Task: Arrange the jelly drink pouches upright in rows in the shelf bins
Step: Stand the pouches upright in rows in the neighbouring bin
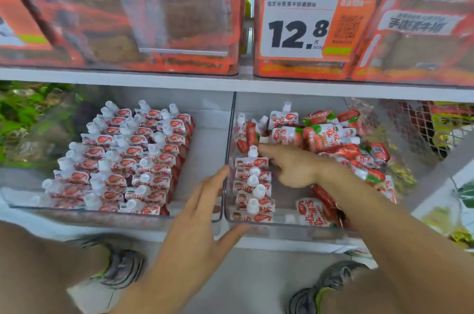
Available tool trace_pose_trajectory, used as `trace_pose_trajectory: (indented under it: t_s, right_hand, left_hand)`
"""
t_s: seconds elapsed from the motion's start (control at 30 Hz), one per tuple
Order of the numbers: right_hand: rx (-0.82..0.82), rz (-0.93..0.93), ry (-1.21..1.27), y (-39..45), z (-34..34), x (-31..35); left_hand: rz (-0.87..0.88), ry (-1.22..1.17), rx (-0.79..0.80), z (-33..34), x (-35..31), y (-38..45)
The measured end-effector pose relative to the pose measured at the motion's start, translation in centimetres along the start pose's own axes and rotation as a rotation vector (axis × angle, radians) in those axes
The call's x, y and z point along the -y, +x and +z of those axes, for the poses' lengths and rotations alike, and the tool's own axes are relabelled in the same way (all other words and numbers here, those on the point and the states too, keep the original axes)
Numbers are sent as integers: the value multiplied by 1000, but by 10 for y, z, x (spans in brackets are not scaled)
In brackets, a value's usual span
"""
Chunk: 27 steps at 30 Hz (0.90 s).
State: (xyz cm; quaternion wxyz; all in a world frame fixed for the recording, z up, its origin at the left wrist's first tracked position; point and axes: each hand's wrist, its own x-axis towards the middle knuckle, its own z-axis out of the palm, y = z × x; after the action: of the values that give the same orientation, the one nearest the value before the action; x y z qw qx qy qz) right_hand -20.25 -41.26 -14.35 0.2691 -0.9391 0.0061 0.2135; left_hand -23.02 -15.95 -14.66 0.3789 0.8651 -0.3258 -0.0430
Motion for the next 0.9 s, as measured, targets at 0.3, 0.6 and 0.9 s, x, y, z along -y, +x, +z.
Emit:
trace_pose_trajectory:
  t_s: [0.3,0.6,0.9]
  right_hand:
    - [-116,-108,206,-21,5,6]
    - [135,-41,293,-35,2,-14]
    - [-80,7,462,-31,9,-4]
  left_hand:
    - [20,-46,-30,-1,6,3]
    - [12,-35,-36,1,6,1]
    - [20,-50,-55,3,5,1]
